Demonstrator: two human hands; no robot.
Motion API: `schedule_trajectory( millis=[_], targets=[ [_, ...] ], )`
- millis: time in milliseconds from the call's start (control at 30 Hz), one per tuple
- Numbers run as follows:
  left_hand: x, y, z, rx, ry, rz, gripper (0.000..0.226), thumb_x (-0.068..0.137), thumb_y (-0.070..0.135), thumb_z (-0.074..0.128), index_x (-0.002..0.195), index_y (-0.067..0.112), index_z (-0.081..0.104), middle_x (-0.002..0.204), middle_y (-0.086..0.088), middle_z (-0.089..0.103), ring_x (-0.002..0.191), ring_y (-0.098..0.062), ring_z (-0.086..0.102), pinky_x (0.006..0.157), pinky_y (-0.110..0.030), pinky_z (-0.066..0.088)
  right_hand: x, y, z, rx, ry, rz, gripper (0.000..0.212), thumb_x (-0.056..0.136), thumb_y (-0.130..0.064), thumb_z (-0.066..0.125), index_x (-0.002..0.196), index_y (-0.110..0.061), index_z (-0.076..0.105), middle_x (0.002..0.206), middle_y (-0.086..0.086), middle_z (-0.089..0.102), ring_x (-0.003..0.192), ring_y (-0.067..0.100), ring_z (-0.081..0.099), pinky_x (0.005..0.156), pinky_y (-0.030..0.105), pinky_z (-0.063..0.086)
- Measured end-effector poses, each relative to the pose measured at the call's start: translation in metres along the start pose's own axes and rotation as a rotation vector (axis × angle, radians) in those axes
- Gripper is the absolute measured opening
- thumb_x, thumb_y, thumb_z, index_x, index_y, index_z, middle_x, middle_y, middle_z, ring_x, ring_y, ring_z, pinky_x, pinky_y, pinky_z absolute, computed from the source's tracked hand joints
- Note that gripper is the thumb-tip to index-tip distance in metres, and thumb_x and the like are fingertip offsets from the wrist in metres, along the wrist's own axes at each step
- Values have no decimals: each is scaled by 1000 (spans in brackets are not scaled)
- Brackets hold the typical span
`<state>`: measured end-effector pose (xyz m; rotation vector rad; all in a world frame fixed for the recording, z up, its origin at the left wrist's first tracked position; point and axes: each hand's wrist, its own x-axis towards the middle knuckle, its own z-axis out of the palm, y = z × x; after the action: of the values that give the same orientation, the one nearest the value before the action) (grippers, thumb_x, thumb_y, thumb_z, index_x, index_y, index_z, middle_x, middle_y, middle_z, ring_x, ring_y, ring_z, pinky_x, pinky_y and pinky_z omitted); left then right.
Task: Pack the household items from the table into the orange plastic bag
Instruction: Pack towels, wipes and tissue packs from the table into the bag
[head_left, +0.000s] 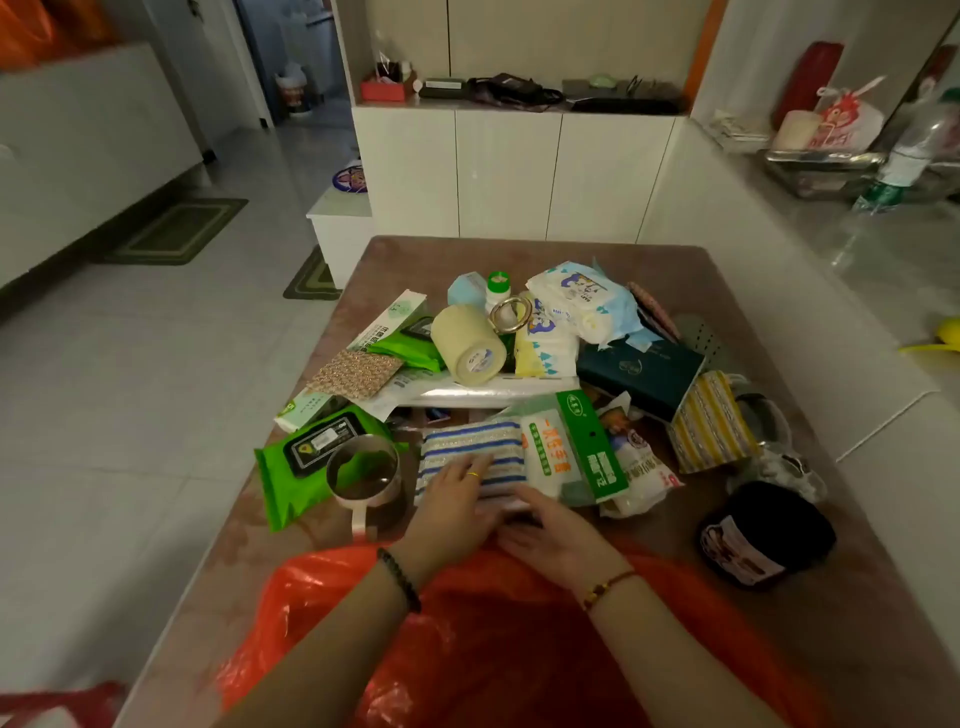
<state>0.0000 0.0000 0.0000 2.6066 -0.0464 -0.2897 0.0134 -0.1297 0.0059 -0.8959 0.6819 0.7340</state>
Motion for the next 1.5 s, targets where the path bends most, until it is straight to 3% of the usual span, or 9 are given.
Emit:
schedule_trajectory(
  millis=[100,400,567,733,900,1067,1167,1267,1500],
  targets=[
    [23,-10,-1,57,-12,-86,70,90,42,47,148,23,14,157,-7,13,143,-29,14,118,-40,17,21,5,11,-51,89,-18,25,85,-19,63,106,-11,55,118,17,55,95,28,55,83,39,41],
    [20,-5,-6,-5,23,55,66,78,51,44,140,32,34,148,8,33,134,-16,32,113,-29,26,39,11,30,173,418,-276,47,70,-2,76,112,0,56,116,22,61,102,38,61,83,50,53],
    [-22,-2,-28,-300,280,172,80,68,69,45,138,38,21,142,14,31,131,-1,25,112,-22,21,-32,-11,18,87,354,-764,37,72,-9,73,102,-24,58,102,2,65,87,19,64,62,27,57],
    [-70,-20,-35,92,33,184,109,51,88,41,143,38,14,142,14,36,132,-4,31,113,-26,19,-114,-39,-25,194,175,-1023,32,79,-17,63,105,-35,57,95,-12,71,86,2,69,64,20,58],
    [-79,-51,-27,493,87,254,77,41,68,65,109,32,61,83,17,71,70,1,68,62,-10,50,-156,-22,-65,29,32,-795,29,88,-2,51,109,-22,56,86,-10,71,64,-1,69,51,19,57],
    [-64,-46,-33,256,22,147,44,81,33,50,113,6,60,112,-12,66,107,-27,61,84,-35,49,-150,40,-76,-596,-103,-457,83,11,-21,92,87,-14,60,61,-8,74,54,5,68,45,17,52],
    [-52,-44,-32,-66,109,9,25,86,22,47,90,2,62,78,-3,74,86,-23,62,70,-22,56,-135,57,-68,-744,-177,-251,44,51,-7,76,87,-23,57,62,-18,72,60,-2,69,49,12,50],
    [-47,-34,-41,-309,98,-71,22,82,2,60,102,8,63,94,4,65,90,-11,57,81,-16,49,-109,65,-66,-755,-178,-110,30,74,-4,73,87,-25,56,77,-9,72,69,6,69,57,18,52],
    [-62,-31,-43,-550,63,9,28,78,6,68,99,22,58,99,-8,66,88,-13,63,87,-28,50,-59,82,-63,-467,-2,-199,38,78,-16,70,113,-7,58,101,12,68,90,25,66,71,32,54]
  ],
)
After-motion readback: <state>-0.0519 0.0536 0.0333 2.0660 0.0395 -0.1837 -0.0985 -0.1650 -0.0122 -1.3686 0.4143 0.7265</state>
